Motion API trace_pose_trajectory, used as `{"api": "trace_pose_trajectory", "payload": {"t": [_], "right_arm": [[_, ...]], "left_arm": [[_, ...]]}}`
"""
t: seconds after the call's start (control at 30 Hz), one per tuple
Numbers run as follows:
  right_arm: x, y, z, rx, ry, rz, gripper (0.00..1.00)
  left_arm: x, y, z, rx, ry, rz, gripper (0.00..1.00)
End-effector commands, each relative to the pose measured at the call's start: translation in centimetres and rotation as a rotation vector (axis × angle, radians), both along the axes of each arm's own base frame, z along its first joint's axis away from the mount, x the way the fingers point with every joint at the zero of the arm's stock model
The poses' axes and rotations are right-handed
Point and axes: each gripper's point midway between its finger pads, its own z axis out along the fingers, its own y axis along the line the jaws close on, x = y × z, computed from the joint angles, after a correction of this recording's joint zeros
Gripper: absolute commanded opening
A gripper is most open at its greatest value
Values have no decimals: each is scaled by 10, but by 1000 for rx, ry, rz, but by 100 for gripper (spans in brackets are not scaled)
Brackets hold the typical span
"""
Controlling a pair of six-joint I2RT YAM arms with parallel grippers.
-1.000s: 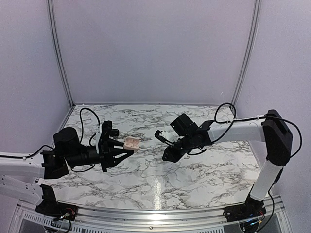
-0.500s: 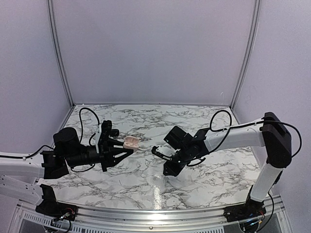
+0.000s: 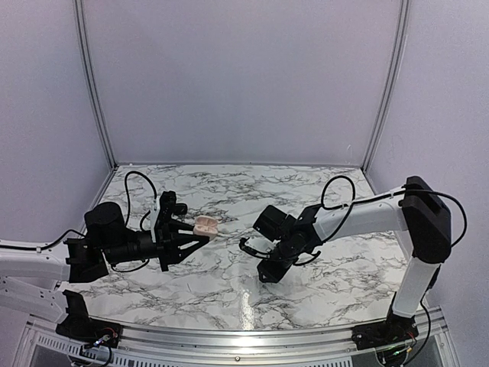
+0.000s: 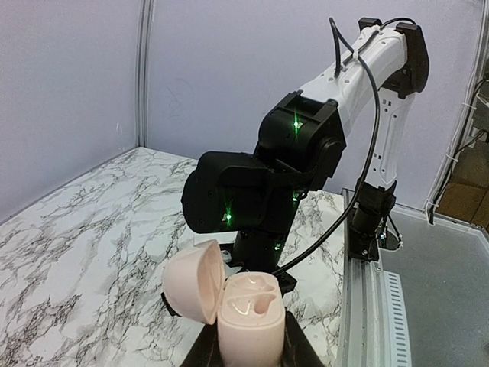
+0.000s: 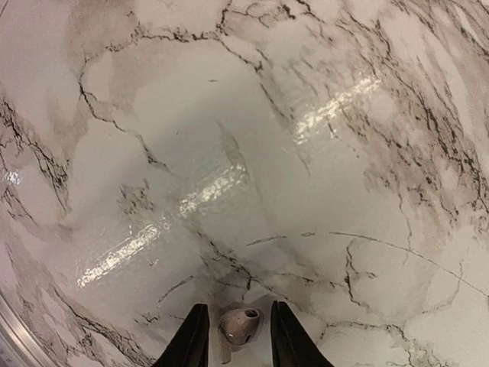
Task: Insert the wireless bluetooth earbuds into the charging case
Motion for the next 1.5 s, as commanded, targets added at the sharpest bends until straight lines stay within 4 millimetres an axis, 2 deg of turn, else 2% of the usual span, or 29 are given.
{"api": "trace_pose_trajectory", "payload": {"t": [0.0,0.17,0.43,0.57,0.73,1.07,1.23,1.47], "right_arm": [[6,3,6,-39,-35,22,32],[7,-2,3,-83,-39,38,34],[15,-13,7,-124,-68,17,29],[17,-5,20,-54,-48,13,32],[19,-5,25,-64,-33,21,38],[4,-12,18,-175,-3,104,38],[4,-8,18,-186,0,115,38],[6,-9,7,-215,3,118,37]], "left_arm": [[0,4,10,-34,-25,8,0],[1,3,7,-27,-20,9,0],[3,1,8,-24,-22,10,0],[3,1,6,-20,-19,10,0],[3,1,8,-26,-17,10,0],[2,2,7,-24,-15,7,0],[2,1,7,-24,-17,4,0],[2,2,6,-24,-15,7,0]]}}
